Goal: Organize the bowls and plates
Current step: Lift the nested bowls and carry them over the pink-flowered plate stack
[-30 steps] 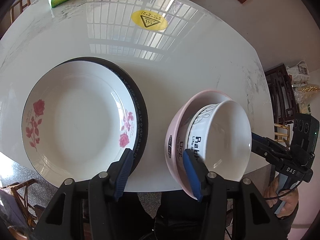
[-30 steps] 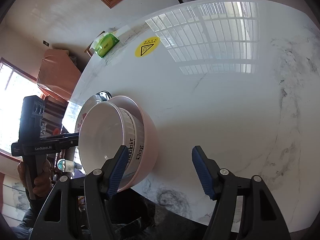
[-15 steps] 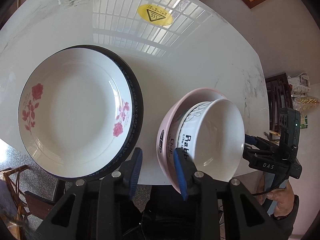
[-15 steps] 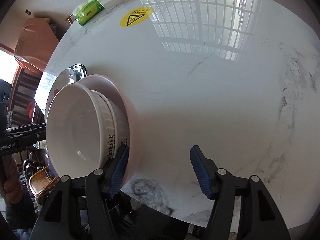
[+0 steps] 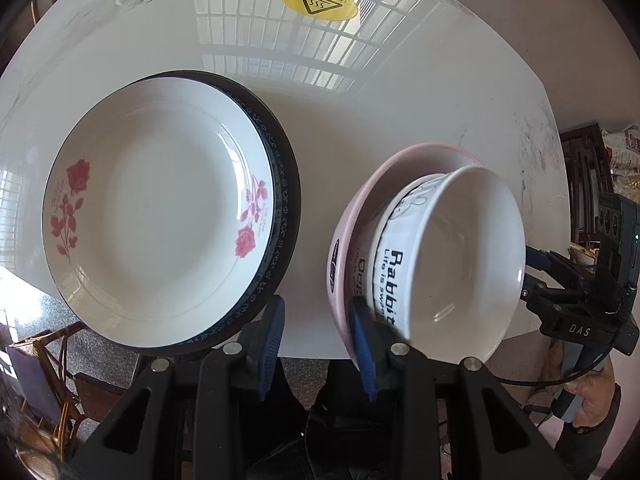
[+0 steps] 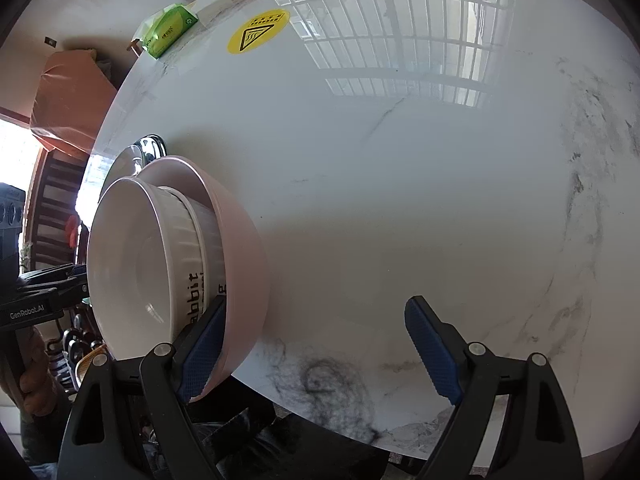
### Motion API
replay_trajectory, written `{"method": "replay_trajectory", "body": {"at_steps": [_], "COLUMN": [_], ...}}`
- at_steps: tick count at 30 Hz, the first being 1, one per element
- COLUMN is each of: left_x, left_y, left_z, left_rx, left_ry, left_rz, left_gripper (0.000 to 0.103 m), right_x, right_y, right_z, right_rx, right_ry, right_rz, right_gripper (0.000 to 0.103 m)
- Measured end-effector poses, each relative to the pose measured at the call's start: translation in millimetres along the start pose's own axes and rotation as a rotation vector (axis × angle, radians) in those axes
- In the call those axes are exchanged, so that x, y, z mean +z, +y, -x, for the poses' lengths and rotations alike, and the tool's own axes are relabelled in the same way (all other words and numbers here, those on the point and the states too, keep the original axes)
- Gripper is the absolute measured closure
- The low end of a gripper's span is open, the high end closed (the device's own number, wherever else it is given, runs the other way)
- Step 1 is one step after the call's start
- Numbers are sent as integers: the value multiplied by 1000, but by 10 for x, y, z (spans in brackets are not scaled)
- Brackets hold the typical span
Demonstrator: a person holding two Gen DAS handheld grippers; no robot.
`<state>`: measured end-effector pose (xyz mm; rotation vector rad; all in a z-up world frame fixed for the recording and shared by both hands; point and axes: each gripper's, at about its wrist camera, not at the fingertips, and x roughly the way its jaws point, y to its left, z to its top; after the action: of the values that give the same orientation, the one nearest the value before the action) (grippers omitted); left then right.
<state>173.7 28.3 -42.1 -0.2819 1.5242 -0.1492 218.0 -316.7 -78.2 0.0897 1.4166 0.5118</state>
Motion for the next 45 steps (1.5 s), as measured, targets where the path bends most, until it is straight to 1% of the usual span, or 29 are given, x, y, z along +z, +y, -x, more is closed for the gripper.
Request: {"method": "replay_trajectory", "body": {"at_steps": [2,4,8,10,11,12,13,14,15,16,17,18,21,24,27,31,35,45], "left_x": [12,5,-19,-25,-36,-51,-65,-73,-80,-75,-76,-78,-109,-100,-99,-100,-87,-93], "left_y": [34,101,185,157,126,105,71,40,1,-4,9,24,52,63,44,90,131,191], "left_z": [-17,-5,54,38,48,71,80,84,80,83,87,89,98,88,78,127,200,427], "left_rx": [-14,-24,-29,-39,-31,-21,-29,-39,-26,-26,-36,-46,-63,-67,-67,-74,-77,-67], "left_ry": [4,-10,-61,-84,-96,-106,-109,-107,-111,-117,-120,-126,-138,-132,-129,-133,-148,-194], "left_rz": [31,66,83,96,70,35,9,-3,-3,1,2,7,14,20,17,22,31,53], "left_gripper": [69,69,69,70,72,80,85,94,95,95,95,95,95,96,96,96,97,98], "right_x": [7,19,18,10,6,4,6,7,9,14,23,28,1,-19,-39,-55,-72,-67], "right_y": [19,20,-7,-7,3,21,50,76,105,131,159,198,310,264,306,288,191,307], "right_z": [-5,-11,-40,-47,-41,-34,-26,-11,4,20,41,58,87,90,119,149,195,247], "right_rx": [-4,13,57,67,74,82,88,95,107,122,138,154,115,155,140,155,207,253], "right_ry": [-3,0,4,10,13,15,16,16,16,13,6,1,-18,-20,-32,-44,-53,-70], "right_rz": [20,28,29,27,29,29,29,31,33,32,31,40,85,58,68,53,17,27], "right_gripper": [18,19,24,26,30,36,40,49,60,65,73,86,85,85,85,84,84,82]}}
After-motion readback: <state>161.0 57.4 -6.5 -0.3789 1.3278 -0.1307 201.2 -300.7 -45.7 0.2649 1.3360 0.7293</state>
